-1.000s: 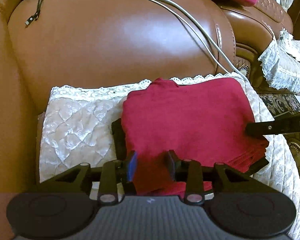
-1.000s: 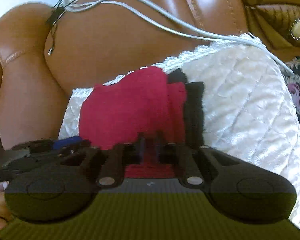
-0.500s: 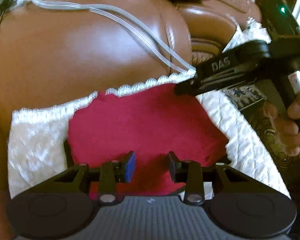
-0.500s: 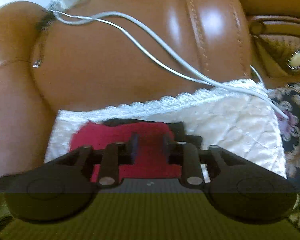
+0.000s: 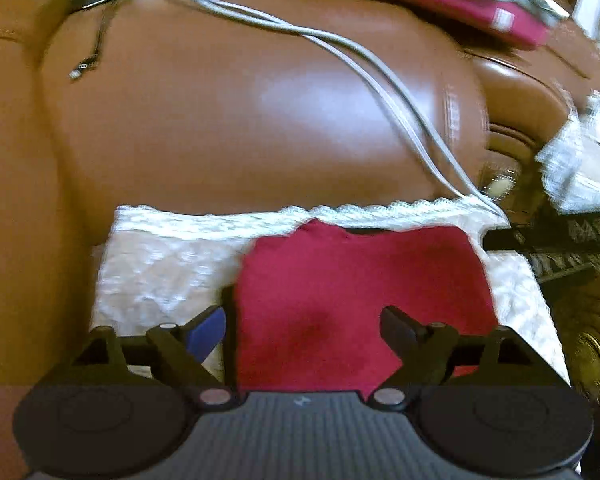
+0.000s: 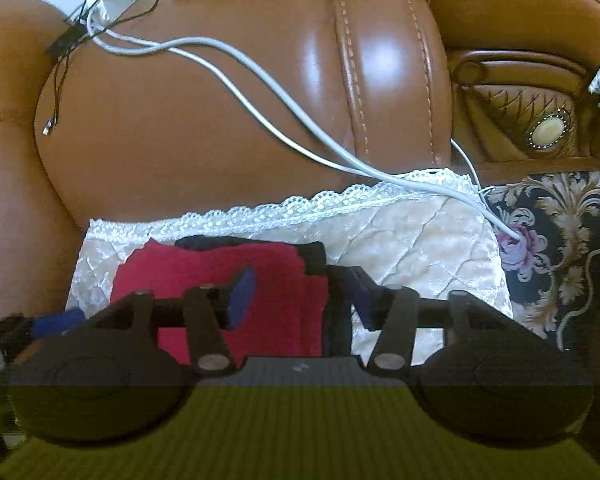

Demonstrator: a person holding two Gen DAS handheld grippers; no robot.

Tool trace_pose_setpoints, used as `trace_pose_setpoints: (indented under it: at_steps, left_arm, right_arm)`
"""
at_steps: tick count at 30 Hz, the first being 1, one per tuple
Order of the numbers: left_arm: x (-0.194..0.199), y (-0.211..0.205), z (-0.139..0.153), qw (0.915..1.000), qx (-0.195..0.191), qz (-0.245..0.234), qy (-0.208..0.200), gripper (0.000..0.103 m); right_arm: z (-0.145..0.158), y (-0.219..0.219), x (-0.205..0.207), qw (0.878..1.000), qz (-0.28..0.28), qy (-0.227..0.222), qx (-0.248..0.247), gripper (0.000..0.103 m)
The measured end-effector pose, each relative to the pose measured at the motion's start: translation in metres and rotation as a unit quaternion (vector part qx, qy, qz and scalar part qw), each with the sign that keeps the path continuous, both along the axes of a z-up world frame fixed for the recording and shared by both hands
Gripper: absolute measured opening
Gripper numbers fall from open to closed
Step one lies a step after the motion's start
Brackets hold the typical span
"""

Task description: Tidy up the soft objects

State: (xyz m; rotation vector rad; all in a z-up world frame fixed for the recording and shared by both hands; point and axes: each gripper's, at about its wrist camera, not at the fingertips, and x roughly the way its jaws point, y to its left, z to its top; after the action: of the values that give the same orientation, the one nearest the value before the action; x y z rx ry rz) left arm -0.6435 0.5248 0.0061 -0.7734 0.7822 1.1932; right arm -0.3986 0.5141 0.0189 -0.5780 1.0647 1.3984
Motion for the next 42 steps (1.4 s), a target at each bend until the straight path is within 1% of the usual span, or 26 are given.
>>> trace_pose_setpoints:
  at_steps: [1,4,7,9,12,16,18,21,32,42]
  left_arm:
    - [-0.004,0.005,0.001,0.9999,-0.003,0.016,0.001,0.09]
    - [-0.015,0.018,0.004,0.9985,-0.013,0.053,-0.005,0.09]
    - [-0.016,0.032,0.004,0.9973,-0.03,0.067,-0.003,0.091]
    - [-0.015,0.037,0.004,0.9969,-0.04,0.068,-0.005,0.092]
    - [-0.01,0.038,0.007,0.997,-0.045,0.062,-0.001,0.094]
    - [0.0,0.033,0.008,0.9976,-0.047,0.051,0.008,0.094]
    - [0.003,0.032,0.01,0.9976,-0.048,0.048,0.011,0.095]
    - [0.004,0.03,0.011,0.9974,-0.051,0.05,0.011,0.095]
    - [0.01,0.012,0.019,0.9976,-0.047,0.043,0.027,0.095]
    - [0.023,-0.008,0.019,0.9974,-0.049,0.032,0.042,0.095]
  right_arm:
    - [0.003,0.002,-0.004,1.0,0.002,-0.007,-0.01,0.065]
    - [0.01,0.007,-0.015,0.999,0.002,-0.012,-0.035,0.065]
    - [0.018,0.011,-0.027,0.998,0.002,-0.05,-0.046,0.066]
    - [0.021,0.012,-0.035,0.996,0.014,-0.066,-0.053,0.067]
    - [0.024,0.008,-0.041,0.997,0.026,-0.06,-0.049,0.067]
    - [0.025,0.004,-0.043,0.997,0.021,-0.05,-0.051,0.068]
    - [0.025,0.003,-0.047,0.996,0.021,-0.063,-0.059,0.068]
    - [0.026,0.0,-0.052,0.995,0.029,-0.078,-0.059,0.068]
    - [0.036,-0.019,-0.057,0.995,0.035,-0.075,-0.049,0.068]
    - [0.038,-0.044,-0.056,0.996,0.035,-0.067,-0.044,0.068]
